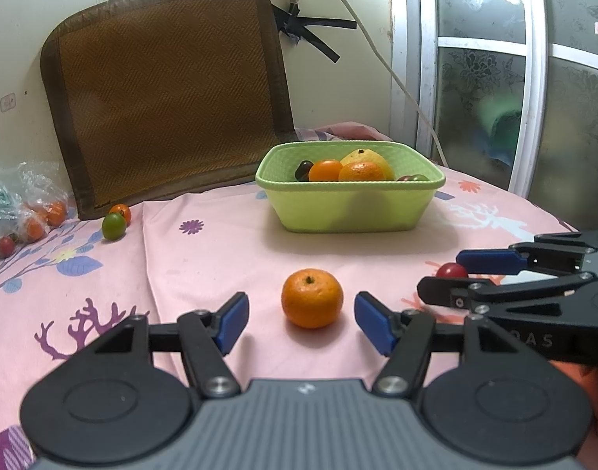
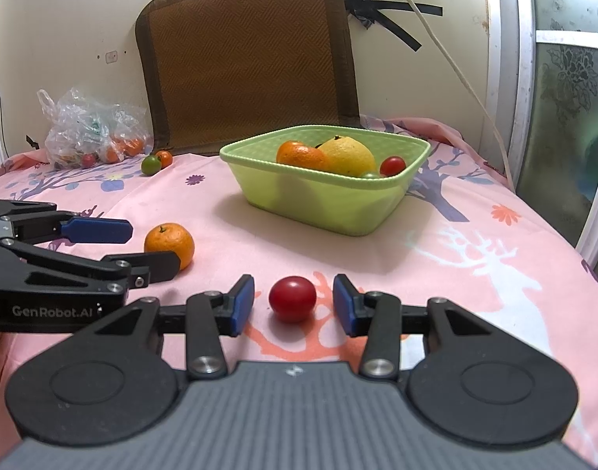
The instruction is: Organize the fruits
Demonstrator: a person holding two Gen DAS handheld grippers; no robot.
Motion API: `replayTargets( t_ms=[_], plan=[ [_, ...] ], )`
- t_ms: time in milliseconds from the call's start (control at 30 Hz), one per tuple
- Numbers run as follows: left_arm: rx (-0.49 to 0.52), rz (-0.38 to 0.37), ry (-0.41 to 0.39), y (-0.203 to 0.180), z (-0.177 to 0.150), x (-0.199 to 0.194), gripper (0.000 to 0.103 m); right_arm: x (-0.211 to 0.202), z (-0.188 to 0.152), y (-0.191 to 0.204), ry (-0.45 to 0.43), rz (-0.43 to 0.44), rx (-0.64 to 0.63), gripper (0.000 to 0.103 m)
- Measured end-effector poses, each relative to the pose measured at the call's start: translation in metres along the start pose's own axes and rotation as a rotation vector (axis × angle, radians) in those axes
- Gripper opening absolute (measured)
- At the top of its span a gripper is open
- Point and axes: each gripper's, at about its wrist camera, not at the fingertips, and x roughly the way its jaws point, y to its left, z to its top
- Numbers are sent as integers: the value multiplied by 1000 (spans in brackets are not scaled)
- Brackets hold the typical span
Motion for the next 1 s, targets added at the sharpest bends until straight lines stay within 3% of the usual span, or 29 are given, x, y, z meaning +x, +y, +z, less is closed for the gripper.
replayTargets(
  t_ms=[1000],
  plan=[
    [-6, 10, 18, 0, 1, 4, 61, -2, -2, 1, -12, -4, 16, 47]
  ],
)
